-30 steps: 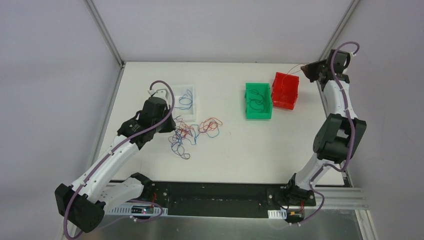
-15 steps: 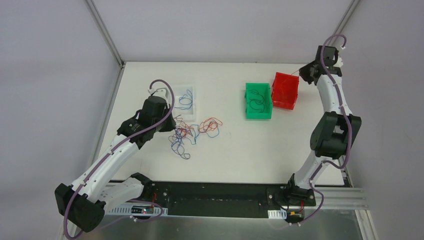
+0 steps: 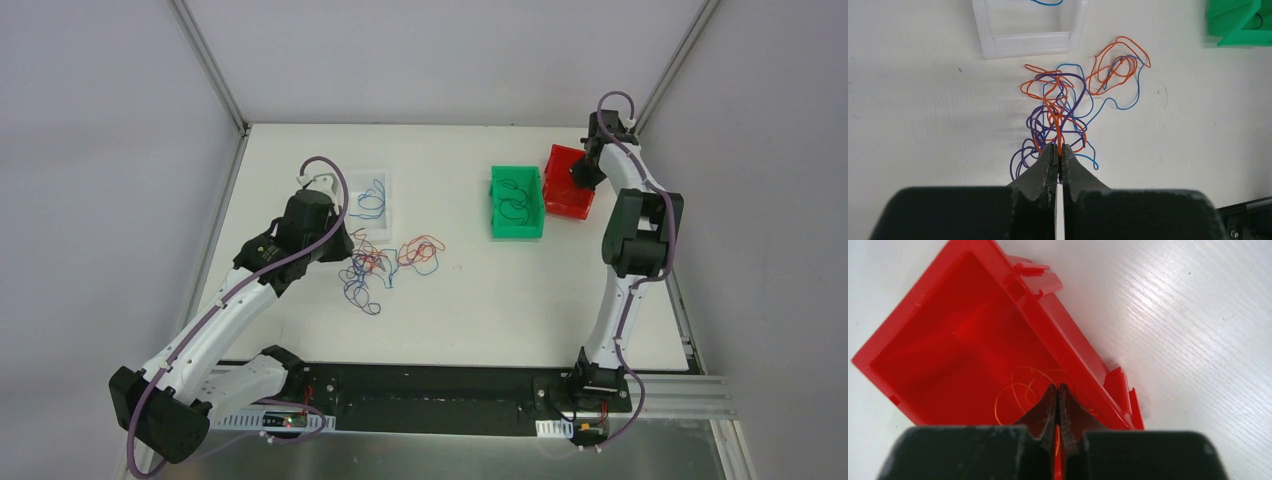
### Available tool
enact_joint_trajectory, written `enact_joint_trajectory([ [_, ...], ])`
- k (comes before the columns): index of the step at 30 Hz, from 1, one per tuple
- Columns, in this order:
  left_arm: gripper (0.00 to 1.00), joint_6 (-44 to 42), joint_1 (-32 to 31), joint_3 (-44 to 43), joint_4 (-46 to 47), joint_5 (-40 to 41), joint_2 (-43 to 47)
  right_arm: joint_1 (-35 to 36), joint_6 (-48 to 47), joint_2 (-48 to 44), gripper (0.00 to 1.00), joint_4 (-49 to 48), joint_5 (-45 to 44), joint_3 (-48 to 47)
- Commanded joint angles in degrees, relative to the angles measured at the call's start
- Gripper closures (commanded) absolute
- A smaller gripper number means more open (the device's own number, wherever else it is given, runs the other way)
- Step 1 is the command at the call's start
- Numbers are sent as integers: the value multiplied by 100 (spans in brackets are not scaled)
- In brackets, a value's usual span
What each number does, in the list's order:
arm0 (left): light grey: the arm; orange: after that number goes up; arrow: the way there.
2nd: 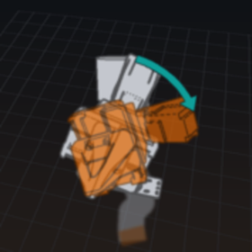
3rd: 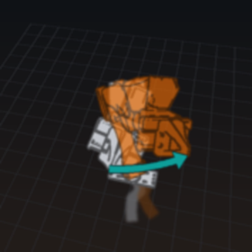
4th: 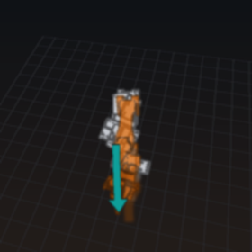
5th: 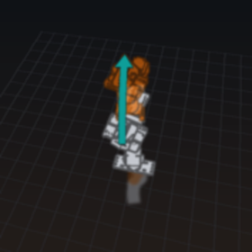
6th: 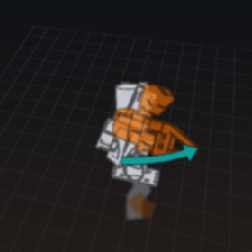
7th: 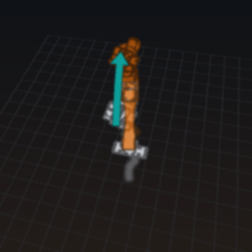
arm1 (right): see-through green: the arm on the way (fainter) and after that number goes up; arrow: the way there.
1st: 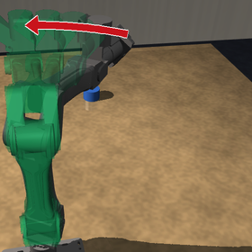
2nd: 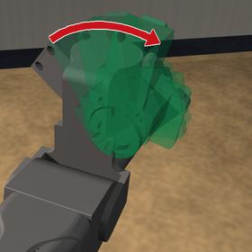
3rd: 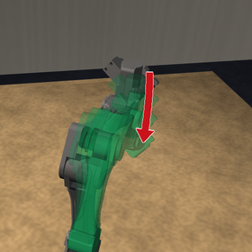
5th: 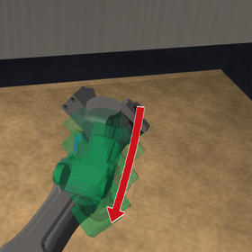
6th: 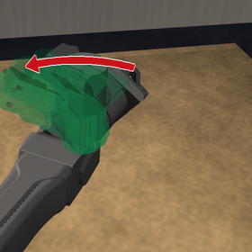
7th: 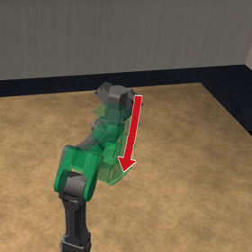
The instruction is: Untangle the cables
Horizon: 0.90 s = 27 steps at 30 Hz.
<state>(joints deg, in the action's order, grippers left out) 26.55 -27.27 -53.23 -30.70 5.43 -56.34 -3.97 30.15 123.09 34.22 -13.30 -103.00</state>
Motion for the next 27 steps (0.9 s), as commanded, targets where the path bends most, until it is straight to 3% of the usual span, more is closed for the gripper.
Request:
enact_joint_trajectory([
  [1, 100, -37, 26, -90, 73, -145, 77, 58, -146, -97, 93, 618, -160, -567],
  [4, 100, -51, 28, -135, 75, -210, 39, 103, -275, -577, 56, 433, 23, -330],
  [7, 100, -55, 28, -183, 74, -296, -36, 173, -380, -1127, 44, 298, 154, -100],
  [13, 100, 3, 31, -195, 82, -457, -110, 549, -532, -2132, 34, 429, 517, 306],
  [21, 100, -59, 26, -124, 73, -384, 66, 2104, -622, -3791, 34, -607, 1360, 2435],
  [27, 100, 69, 26, 101, 80, -225, 226, 3257, -405, -3881, 36, -1394, 1377, 3410],
])
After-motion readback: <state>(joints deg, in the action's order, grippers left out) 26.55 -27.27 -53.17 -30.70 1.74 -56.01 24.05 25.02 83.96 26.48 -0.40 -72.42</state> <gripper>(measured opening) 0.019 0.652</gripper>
